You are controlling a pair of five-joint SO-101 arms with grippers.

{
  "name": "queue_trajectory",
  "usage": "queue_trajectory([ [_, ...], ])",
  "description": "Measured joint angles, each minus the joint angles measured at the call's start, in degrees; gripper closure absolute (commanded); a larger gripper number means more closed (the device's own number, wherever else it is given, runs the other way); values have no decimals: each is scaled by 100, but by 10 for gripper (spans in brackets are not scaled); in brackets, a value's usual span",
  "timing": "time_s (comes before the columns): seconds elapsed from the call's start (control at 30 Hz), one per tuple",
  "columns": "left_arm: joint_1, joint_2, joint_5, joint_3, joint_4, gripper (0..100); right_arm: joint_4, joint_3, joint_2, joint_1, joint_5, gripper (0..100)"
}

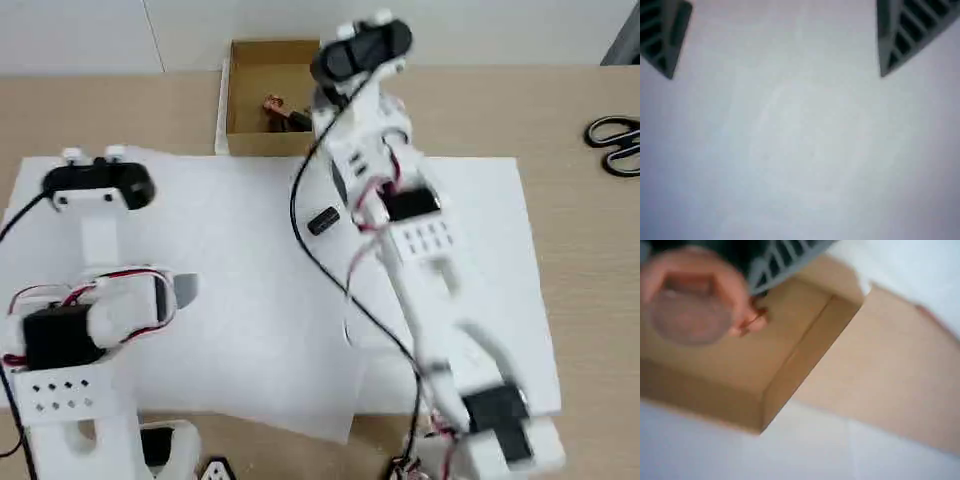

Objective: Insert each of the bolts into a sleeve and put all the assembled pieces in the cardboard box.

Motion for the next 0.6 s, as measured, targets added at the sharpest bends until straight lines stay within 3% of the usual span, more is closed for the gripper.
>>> queue_trajectory([
  [0.23,-519,0,9,0,0,751,-853,-2040,2549,237,0,995],
  [0.6,-519,0,-9,0,0,751,-774,-4510,5310,281,0,986],
])
